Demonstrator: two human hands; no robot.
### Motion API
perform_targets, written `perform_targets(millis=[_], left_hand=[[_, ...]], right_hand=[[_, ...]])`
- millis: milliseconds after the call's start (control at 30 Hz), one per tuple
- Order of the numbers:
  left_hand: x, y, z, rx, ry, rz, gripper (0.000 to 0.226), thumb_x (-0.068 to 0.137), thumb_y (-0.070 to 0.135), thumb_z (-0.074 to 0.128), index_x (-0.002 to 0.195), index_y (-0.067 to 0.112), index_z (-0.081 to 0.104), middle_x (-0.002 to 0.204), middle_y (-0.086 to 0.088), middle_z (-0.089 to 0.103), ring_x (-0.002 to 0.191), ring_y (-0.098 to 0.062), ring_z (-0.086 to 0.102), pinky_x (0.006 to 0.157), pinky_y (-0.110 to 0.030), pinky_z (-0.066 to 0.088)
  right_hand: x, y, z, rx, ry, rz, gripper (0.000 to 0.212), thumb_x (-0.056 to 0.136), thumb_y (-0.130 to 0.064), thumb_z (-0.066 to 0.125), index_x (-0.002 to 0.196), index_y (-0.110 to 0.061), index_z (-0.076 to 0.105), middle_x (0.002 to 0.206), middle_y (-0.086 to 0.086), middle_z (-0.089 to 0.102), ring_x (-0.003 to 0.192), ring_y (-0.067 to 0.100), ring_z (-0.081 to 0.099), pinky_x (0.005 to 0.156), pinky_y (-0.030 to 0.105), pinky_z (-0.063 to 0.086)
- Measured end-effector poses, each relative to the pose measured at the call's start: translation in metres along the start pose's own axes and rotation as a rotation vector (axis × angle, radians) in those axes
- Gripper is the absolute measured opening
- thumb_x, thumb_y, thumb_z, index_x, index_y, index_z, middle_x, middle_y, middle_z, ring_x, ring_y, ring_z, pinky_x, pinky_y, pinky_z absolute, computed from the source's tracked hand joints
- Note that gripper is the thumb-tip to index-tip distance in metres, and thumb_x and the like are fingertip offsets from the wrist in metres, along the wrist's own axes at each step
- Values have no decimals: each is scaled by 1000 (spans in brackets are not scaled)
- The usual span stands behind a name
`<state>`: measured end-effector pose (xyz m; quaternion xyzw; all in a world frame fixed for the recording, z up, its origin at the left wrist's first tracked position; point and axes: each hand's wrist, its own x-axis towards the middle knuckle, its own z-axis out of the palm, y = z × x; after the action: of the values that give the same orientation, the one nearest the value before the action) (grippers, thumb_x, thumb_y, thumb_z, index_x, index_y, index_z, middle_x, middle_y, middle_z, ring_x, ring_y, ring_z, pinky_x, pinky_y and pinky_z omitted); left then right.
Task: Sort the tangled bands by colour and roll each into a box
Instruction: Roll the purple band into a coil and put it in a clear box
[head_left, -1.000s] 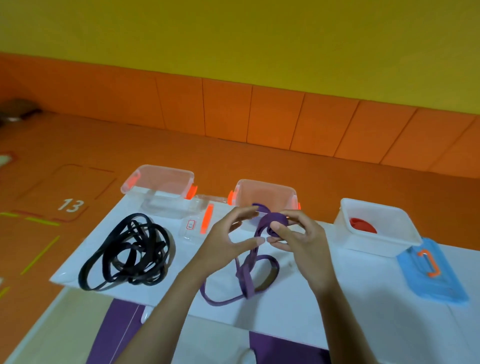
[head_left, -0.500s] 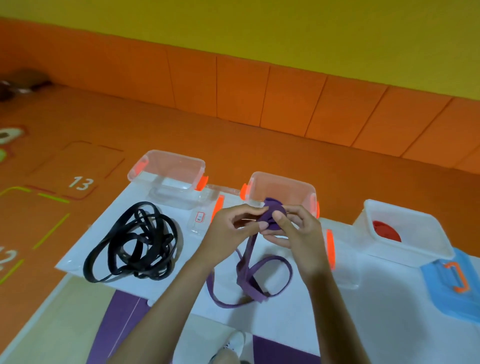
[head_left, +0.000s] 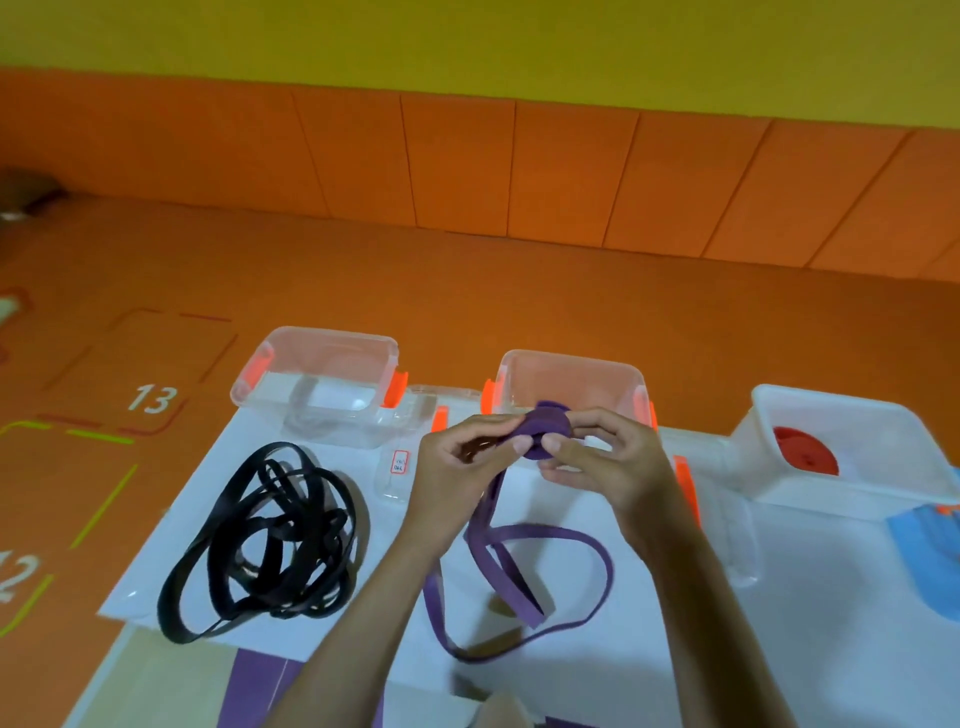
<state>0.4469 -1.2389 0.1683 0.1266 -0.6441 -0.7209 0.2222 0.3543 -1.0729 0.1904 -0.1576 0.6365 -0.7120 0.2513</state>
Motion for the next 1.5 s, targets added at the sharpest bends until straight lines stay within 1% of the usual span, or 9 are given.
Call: perform_targets(millis=[200,367,500,700,933,1033,1133,1300,1500], left_hand=[[15,5,1,51,-102,-16,34,91,5,79,120,23,79,113,4,80,108,-11,74,94,-20,55],[22,6,18,15,14,44,20,89,4,83,100,19,76,100,3,81,95,-13,77,84,-20,57],[23,1,24,23,37,75,20,89,4,82,100,21,81,114,5,80,112,-16,75,94,-24,57],[34,15,16,89,-82,112,29,91,12,81,112,32,80,117,11,78,113,-11,73,94,-19,55],[37,7,18,270,-139,152,32,97,10,75,116,35,79,116,14,75,117,-17,69,100,-27,54],[37,0,21,323,-180,153,32,97,11,75,116,35,79,113,17,73,115,-12,68,98,-19,49],[40,-1,22,293,-188,128,27,92,15,80,112,34,81,112,16,77,112,-11,71,97,-23,53],[48,0,24,154,-172,34,25,82,12,90,99,27,83,99,7,81,96,-13,76,87,-24,58],[65,10,23,196,-331,30,34,76,19,91,109,24,84,104,3,76,96,-14,70,88,-28,58]], right_hand=[[1,5,-2,163,20,44,36,85,-14,83,119,-8,72,109,18,79,98,39,78,84,34,64],[4,4,-1,182,27,38,36,89,-1,78,122,-5,64,110,21,78,104,38,77,85,34,64],[6,5,4,247,77,46,35,88,5,77,119,3,61,111,28,75,107,42,75,89,36,63],[12,0,-4,189,53,-40,32,90,-4,78,118,1,62,107,22,78,103,37,77,92,41,62],[13,6,-10,-142,103,-29,27,86,-11,87,109,-17,75,98,2,77,75,14,69,65,22,53],[12,8,-13,-92,36,-16,34,89,-9,83,119,-20,72,105,5,79,86,26,78,73,28,63],[13,6,-18,-17,48,28,26,96,-16,75,122,-14,70,111,13,78,89,35,80,78,33,65],[16,2,-27,45,32,56,23,101,-17,70,122,-9,66,111,16,78,93,38,80,82,36,65],[15,1,-39,106,-18,48,31,94,-36,72,116,-15,69,113,14,78,105,34,77,86,34,63]])
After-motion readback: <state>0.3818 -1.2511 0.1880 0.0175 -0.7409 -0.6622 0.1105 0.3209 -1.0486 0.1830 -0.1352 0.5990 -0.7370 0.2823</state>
